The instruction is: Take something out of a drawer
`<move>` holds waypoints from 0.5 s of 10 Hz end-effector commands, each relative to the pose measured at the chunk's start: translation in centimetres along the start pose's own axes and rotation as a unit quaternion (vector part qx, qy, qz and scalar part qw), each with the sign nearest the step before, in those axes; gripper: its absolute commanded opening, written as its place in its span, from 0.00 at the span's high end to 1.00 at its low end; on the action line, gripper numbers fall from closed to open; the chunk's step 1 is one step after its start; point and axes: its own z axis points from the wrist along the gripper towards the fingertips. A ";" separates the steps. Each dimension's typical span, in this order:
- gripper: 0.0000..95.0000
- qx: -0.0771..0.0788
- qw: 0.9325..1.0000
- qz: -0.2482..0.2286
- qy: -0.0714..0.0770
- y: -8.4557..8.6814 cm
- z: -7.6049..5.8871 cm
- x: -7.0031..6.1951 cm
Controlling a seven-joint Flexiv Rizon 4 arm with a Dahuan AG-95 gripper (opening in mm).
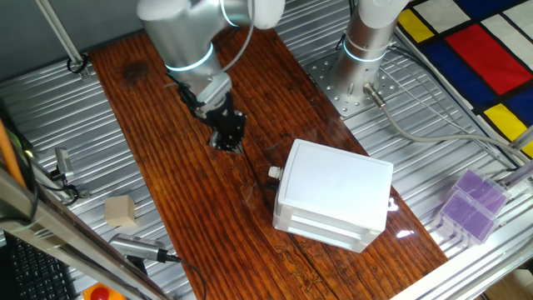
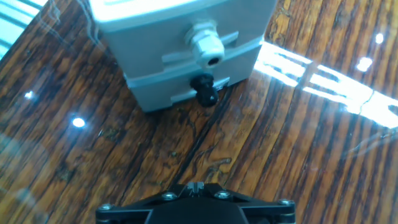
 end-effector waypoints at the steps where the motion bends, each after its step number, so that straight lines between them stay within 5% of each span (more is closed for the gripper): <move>1: 1.00 0.002 1.000 0.000 0.002 -0.2 0.5 -0.5; 2: 0.80 0.003 1.000 -0.003 0.003 -0.3 0.8 -0.8; 5: 0.80 0.004 1.000 -0.005 0.001 -0.5 1.2 -1.1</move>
